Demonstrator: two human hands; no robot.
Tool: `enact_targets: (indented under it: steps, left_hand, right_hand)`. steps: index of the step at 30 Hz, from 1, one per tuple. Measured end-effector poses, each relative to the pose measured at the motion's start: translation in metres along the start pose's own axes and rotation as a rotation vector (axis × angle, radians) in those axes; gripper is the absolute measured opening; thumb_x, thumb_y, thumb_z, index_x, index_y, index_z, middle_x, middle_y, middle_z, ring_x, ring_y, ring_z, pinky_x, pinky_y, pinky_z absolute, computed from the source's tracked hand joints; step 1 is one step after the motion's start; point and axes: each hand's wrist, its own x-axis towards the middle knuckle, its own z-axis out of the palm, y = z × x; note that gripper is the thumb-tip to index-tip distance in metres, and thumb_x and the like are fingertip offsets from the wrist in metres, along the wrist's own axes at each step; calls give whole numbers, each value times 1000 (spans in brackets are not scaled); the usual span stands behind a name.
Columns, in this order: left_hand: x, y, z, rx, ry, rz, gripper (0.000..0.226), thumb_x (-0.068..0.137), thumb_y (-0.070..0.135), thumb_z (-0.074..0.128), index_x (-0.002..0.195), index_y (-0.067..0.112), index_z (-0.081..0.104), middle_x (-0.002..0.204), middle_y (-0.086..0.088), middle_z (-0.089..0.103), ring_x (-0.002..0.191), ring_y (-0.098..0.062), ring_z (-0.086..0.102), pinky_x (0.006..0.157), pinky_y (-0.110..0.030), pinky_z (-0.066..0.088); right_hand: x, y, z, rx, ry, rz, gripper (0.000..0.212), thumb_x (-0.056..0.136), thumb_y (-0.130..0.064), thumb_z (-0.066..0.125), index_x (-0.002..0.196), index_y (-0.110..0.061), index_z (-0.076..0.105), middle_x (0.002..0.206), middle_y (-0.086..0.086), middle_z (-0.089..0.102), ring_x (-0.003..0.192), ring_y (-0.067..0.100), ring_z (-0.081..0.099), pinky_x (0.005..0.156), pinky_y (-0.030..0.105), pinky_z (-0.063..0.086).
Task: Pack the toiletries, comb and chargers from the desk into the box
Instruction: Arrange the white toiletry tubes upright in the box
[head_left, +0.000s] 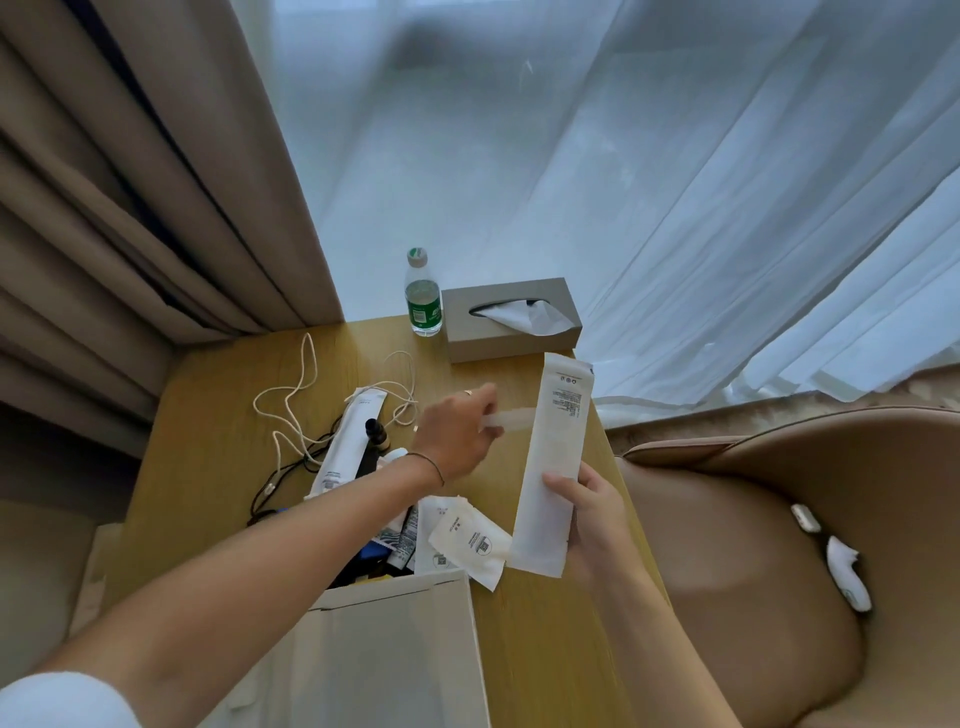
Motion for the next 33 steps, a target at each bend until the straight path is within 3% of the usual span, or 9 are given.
enact_targets:
  steps: [5,9,12,16,18,22,26,30,33]
  left_hand:
    - [-22,-1,-45,-278,170,-234,31,82,32,78,85,29,47,83,5,64,71,-16,61,51,-20,41]
    - [-58,-3,-83,-427,264,-349,27,83,29,78,91,20,54,98,-1,72,85,-20,69,66,-38,61]
    - [-92,-3,-105,-474,285,-339,22,83,22,77,89,19,56,92,1,72,84,-18,69,69,-43,60]
    - [-137,-4,-129,-500,298,-360,22,82,15,76,88,16,55,91,-3,72,85,-22,70,69,-48,60]
    - [-159,-9,-137,-507,342,-388,24,82,14,77,90,15,55,97,-3,72,90,-20,71,70,-42,62]
    - [-202,-18,-149,-536,428,-483,27,83,19,79,94,18,54,103,15,69,92,2,68,67,-15,57]
    - [-236,-28,-160,-584,502,-537,30,83,17,80,99,14,55,106,21,65,98,9,65,69,-12,56]
    - [-258,-36,-175,-602,603,-562,32,82,20,80,100,14,55,108,20,67,100,10,64,68,-11,55]
    - [-269,-40,-184,-643,651,-571,32,83,21,79,102,13,55,111,13,69,101,4,67,70,-14,56]
  right_hand:
    - [-31,-15,28,-50,-86,-120,23,77,-17,76,100,-21,78,99,9,76,86,22,73,70,31,58]
    - [-51,-13,50,-151,-159,-172,25,81,-7,76,100,-23,79,102,9,77,90,23,73,74,31,58]
    - [-63,-5,63,-227,-243,-167,26,84,-3,74,100,-24,79,103,9,78,93,24,74,76,34,60]
    - [-80,17,80,-299,-330,-122,30,74,-13,76,103,-18,78,103,9,78,92,25,75,71,30,59]
    - [-86,33,86,-359,-330,-101,32,71,-13,75,102,-17,77,101,9,78,92,25,74,75,37,59]
    - [-98,67,92,-476,-335,-56,29,75,-6,76,101,-19,77,99,4,79,94,21,75,85,41,59]
    - [-107,103,98,-626,-314,3,26,82,-2,75,95,-25,77,93,-4,80,88,12,75,82,36,59]
    - [-113,138,105,-752,-315,42,26,84,-8,75,101,-28,74,94,-9,79,86,2,72,67,17,51]
    - [-111,163,107,-831,-289,97,24,85,-7,74,100,-25,71,97,-7,76,87,7,71,69,19,52]
